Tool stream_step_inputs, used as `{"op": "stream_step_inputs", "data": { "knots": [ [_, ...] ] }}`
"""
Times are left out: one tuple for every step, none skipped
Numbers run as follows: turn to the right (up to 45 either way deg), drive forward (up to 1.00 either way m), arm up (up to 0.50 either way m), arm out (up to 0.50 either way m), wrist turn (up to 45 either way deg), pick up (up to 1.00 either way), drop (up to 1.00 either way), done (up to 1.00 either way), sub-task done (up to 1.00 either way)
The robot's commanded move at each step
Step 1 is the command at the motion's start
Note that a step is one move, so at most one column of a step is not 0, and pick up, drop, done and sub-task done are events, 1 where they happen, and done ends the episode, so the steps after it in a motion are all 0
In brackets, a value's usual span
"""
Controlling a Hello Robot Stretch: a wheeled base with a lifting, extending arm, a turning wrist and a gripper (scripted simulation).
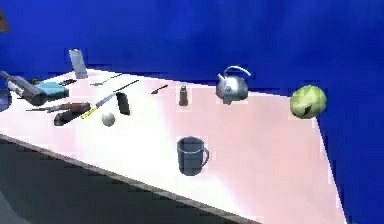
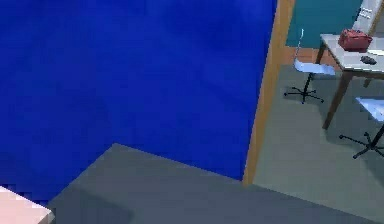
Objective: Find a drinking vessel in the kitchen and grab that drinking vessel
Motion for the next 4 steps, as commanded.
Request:
{"op": "stream_step_inputs", "data": {
  "knots": [
    [-45.0, 0.00, 0.00, 0.00, 0.0, 0.00, 0.00, 0.00, 0.00],
    [-39.0, 0.00, 0.00, 0.00, 0.0, 0.00, 0.00, 0.00, 0.00],
    [0.0, 0.00, 0.50, 0.00, 0.0, 0.00, 0.00, 0.00, 0.00],
    [0.0, 0.00, 0.38, 0.00, 0.0, 0.00, 0.00, 0.00, 0.00]
  ]
}}
